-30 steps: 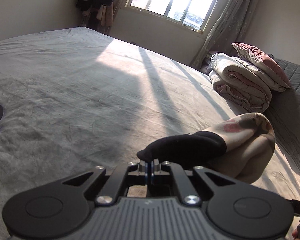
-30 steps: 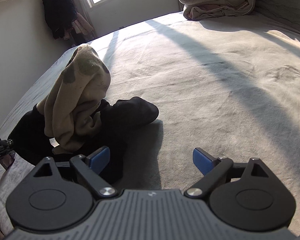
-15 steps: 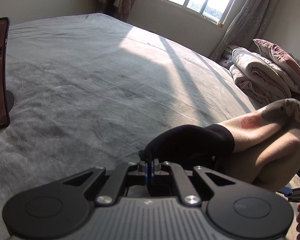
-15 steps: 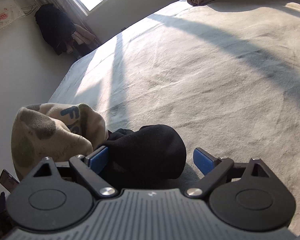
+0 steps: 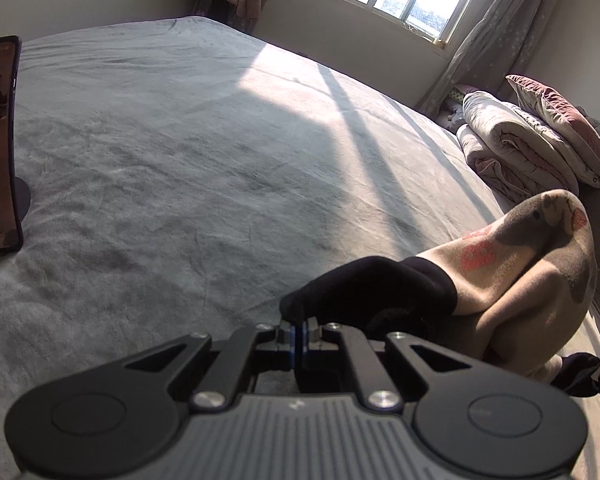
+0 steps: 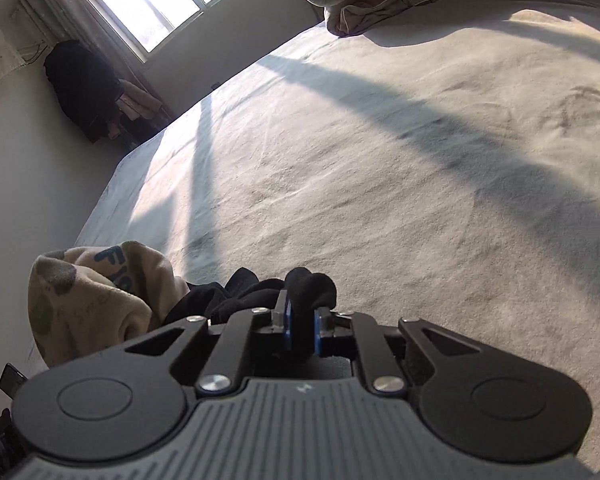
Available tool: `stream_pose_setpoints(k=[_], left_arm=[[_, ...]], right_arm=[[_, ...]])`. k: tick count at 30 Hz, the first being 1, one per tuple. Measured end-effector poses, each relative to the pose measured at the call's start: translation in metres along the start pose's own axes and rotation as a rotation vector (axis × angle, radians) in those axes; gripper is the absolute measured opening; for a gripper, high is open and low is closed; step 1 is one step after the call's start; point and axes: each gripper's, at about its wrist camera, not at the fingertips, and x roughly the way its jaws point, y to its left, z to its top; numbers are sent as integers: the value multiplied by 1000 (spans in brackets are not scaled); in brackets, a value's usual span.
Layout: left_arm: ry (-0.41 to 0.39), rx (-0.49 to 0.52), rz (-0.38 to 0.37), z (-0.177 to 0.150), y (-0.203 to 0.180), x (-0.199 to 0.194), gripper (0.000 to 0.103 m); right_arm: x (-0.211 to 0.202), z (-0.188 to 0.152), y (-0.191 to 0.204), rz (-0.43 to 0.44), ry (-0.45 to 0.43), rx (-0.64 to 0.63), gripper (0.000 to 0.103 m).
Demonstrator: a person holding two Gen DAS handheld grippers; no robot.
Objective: Fold clothes
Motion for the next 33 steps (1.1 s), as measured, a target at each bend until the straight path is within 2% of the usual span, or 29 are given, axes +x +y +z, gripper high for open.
stream_pose_setpoints(k=[5, 8, 12, 16, 18, 19, 20, 22, 24, 25, 26, 31, 33], left_arm=[[-5, 35, -12, -2, 1, -16, 3], [26, 33, -17, -7, 8, -20, 3], [61, 13, -18, -10, 21, -21, 3], [96, -6, -40, -11, 29, -21, 3], [131, -17, -68, -12, 31, -18, 4], [149, -23, -74, -12, 31, -16, 5], [171, -36, -89, -12, 32, -14, 6], [210, -59, -122, -12, 34, -10, 19], [250, -75, -152, -14, 35, -7, 29], [271, -83, -163, -15, 35, -5, 31], [294, -88, -170, -18, 34, -1, 32], [390, -114, -214, -34, 22, 14, 32], [385, -98, -208, -38, 13, 17, 32]], right_arm=[[-52, -1, -20, -87, -75, -19, 11], [-76, -5, -34, -152, -108, -27, 11], [-87, -10, -53, -231, -104, -17, 11], [-88, -17, -60, -254, -93, -17, 11], [-86, -19, -56, -242, -85, -35, 13], [-85, -19, -54, -232, -85, -36, 20], [-84, -18, -52, -221, -86, -36, 20], [-82, -17, -47, -205, -86, -37, 22], [-80, -16, -40, -199, -94, -49, 42], [-79, -16, -34, -193, -104, -67, 59], [-77, -17, -28, -186, -106, -93, 65], [-58, -27, -5, -102, -66, -178, 65], [-43, -36, 4, -37, -15, -196, 65]])
